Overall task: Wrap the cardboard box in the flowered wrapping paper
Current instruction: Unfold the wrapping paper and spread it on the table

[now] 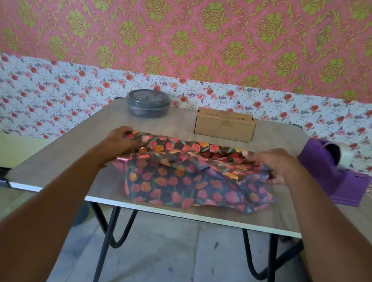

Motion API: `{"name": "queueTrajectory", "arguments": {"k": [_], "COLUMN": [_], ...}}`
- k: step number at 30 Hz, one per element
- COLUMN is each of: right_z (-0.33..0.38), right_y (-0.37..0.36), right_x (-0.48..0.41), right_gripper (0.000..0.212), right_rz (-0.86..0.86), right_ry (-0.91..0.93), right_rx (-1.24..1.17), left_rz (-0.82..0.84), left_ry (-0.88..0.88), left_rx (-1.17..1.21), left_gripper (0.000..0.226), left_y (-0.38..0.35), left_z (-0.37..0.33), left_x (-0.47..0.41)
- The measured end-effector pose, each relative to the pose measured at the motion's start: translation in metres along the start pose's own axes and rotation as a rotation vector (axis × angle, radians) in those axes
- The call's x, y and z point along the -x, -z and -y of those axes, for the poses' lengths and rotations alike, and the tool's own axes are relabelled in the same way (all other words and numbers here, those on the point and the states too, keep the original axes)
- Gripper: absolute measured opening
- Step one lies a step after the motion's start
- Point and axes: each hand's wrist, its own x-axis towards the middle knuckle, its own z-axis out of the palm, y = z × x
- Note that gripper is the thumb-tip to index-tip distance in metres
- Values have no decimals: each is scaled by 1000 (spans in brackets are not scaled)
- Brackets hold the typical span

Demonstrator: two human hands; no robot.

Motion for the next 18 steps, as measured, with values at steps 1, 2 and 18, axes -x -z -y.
{"name": "queueTrajectory", "arguments": {"k": [1, 2, 18], "right_z": [1, 2, -23], "right_y": [0, 1, -28], "right_x": [5, 9, 23], "right_gripper": [71, 78, 62], "right_rz": [43, 91, -441], "right_ry": [-48, -69, 319], "right_rx": [7, 18, 577], "left_rz": [60, 121, 31], "left_ry": [19, 31, -95], "left_rx": [-10, -47, -672], "left_gripper": [110, 123, 99], "left_y": [3, 7, 1], "left_z": [-4, -7, -18], "left_x": [-1, -1, 23]}}
